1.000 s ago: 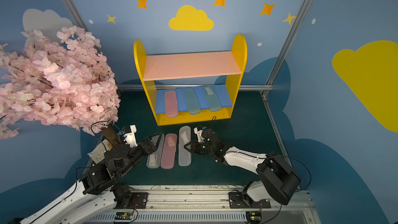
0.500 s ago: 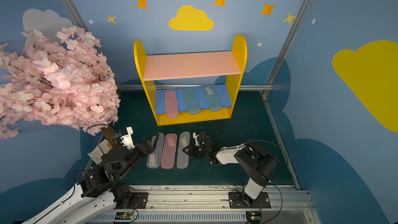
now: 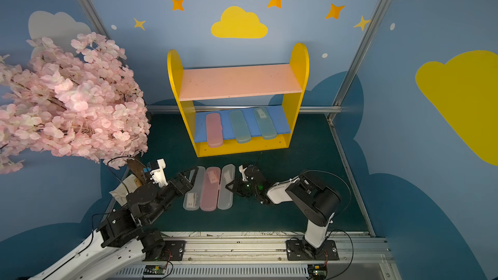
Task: Remove the pencil cases from the shelf
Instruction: Place the pencil case at the center of the board, then pick up the pencil case from the shelf.
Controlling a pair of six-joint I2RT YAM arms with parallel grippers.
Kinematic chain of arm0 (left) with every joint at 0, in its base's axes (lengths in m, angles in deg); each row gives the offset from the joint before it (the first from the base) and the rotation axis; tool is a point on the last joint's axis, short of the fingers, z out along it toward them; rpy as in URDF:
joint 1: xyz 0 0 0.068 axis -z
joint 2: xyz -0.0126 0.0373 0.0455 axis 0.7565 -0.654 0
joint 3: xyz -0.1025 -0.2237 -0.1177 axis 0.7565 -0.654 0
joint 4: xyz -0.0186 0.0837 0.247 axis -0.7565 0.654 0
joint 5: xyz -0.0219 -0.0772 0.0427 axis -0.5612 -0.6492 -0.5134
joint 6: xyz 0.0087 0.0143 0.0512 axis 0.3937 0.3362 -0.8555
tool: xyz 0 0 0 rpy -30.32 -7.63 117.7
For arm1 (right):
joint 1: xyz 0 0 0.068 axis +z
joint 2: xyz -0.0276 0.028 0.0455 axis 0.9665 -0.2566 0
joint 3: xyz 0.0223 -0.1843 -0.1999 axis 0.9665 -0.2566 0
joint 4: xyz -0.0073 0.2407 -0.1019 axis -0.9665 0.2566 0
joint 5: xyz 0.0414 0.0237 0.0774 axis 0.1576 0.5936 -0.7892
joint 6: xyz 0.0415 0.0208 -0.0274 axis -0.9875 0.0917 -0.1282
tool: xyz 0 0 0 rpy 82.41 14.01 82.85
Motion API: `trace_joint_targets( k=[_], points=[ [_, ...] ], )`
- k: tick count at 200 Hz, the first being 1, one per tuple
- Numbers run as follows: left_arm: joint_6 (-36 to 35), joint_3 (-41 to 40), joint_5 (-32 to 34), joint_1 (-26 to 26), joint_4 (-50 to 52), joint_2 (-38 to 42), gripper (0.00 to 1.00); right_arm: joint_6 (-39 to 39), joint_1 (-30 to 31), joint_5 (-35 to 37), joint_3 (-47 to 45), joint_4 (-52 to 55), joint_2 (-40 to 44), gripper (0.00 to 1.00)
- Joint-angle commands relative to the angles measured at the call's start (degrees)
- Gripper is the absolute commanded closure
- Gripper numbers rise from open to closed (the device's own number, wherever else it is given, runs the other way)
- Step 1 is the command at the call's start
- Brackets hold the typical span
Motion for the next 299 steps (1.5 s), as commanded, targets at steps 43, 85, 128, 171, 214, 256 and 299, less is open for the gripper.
trace_joint_targets(
  k=[43,85,128,171,214,256,299],
  points=[
    [0.07,-0.43,0.80,-0.06,-0.52,0.37,0.00,1.62,-0.34,-1.18,1.74,2.96,0.17,0.44],
    [0.59,0.40,0.70,-0.17,-0.36,-1.23,0.00,4.57,-0.91,-0.37,3.73,11.22,3.00,0.33],
    [0.86,3.81,0.53,-0.22,2.28,-5.92,0.00,8.68,-0.96,3.34,4.46,23.13,8.00,0.23],
    [3.75,6.51,-1.73,-2.62,3.40,-11.67,0.00,13.88,-1.26,8.34,5.17,34.54,14.37,0.07],
    [8.80,4.59,-13.31,-11.64,-3.54,-16.14,0.00,20.98,-1.45,12.67,6.16,42.85,22.22,0.01],
    [15.17,2.14,-21.02,-18.69,-12.94,-21.62,0.00,25.14,-1.70,19.04,6.65,48.85,29.43,0.01],
    [21.38,1.79,-21.92,-21.37,-19.48,-27.85,0.00,21.62,-1.85,26.99,3.17,49.06,37.95,0.01]
  ],
)
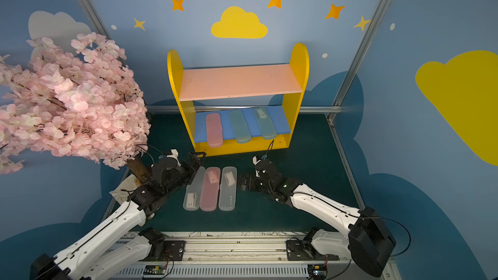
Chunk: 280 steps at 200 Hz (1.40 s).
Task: Remove the pencil cases from the shelf
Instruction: Pick up the pencil case from the shelf.
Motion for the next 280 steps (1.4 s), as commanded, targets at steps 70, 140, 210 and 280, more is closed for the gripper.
trace_joint_targets(
  k=[70,140,210,280],
  points=[
    [8.04,4.50,-1.54,-3.00,-13.39,-14.70,0.01,0.44,-0.79,13.18,-9.73,-2.20,17.90,0.01],
    [6.45,10.09,0.18,-4.78,-19.78,-26.37,0.05,1.42,-1.73,14.62,-12.53,-2.66,23.92,0.01],
    [2.91,13.68,-3.82,-6.54,-24.76,-35.12,0.17,1.56,-2.70,13.73,-13.07,-2.77,25.04,0.01],
    [3.31,13.56,-4.53,-6.94,-26.06,-38.06,0.33,1.59,-3.58,12.98,-12.93,-3.01,25.13,0.01]
  ],
)
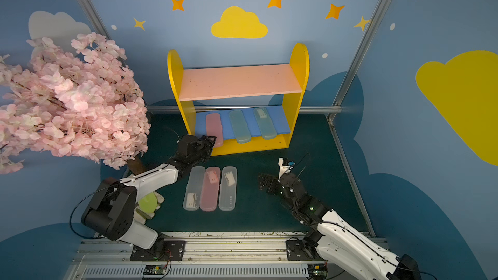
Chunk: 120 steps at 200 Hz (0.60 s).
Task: Remove the pencil cases from the shelf
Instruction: Pick up the pencil case from the shelf.
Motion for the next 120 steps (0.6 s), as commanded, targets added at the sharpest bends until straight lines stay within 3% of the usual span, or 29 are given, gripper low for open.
trace_joint_targets(
  k=[1,69,120],
  points=[
    [-0.80,1.08,-0.96,-0.55,-2.55,-1.36,0.34,0.69,-0.45,-0.50,-0.19,-1.52,0.87,0.01],
    [-0.61,0.48,-2.14,-0.64,-3.09,-0.83,0.59,0.30,-0.65,-0.95,-0.16,-1.44,0.97,0.01],
    [-0.64,-0.69,-2.65,-0.64,-3.31,1.67,0.70,0.01,-0.63,-1.18,-0.17,-1.48,1.08,0.01]
  ],
)
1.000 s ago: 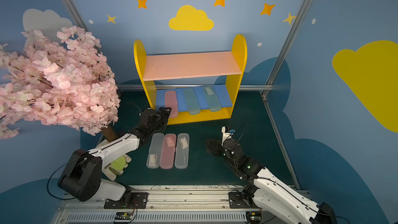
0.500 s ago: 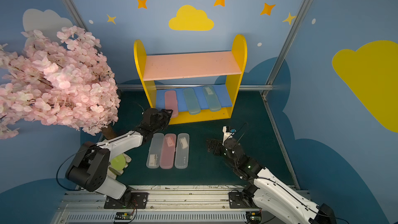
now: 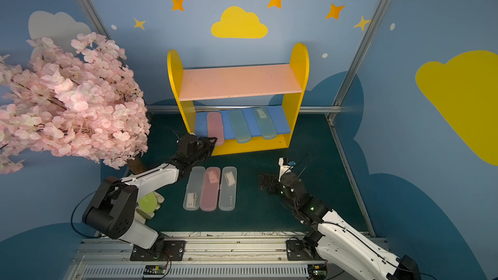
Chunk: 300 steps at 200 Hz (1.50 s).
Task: Remove the pencil cases from the shelf
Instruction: Pick up the pencil case from the shelf.
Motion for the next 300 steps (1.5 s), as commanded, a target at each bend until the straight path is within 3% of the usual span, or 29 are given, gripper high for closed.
trace_joint_targets(
  k=[1,61,120,144,213,300],
  points=[
    [-0.98,-0.68,0.11,-0.60,0.50,1.86,0.70,0.02,-0.20,-0.25,-0.14,-1.46,0.81,0.01],
    [-3.06,-0.91,-0.76,-0.53,-0.08,4.81,0.84,-0.69,-0.37,-1.06,-0.16,-1.48,0.80,0.01],
    [-7.16,0.74,-7.66,0.87,-1.72,8.65,0.94,0.45,-0.28,-5.37,0.05,-3.56,2.00,0.02],
    [-9.90,0.14,-9.83,3.05,-2.42,12.62,0.94,0.37,-0.31,-7.79,0.82,-4.16,2.80,0.01],
    [-10.81,-7.07,-7.90,12.21,0.91,26.74,0.96,-2.99,-2.19,-20.13,6.43,-5.97,2.09,0.02],
    [-8.06,-12.68,-12.19,20.57,-2.22,34.23,0.97,-14.11,-5.88,-35.38,9.37,-19.67,-4.53,0.06]
  ],
)
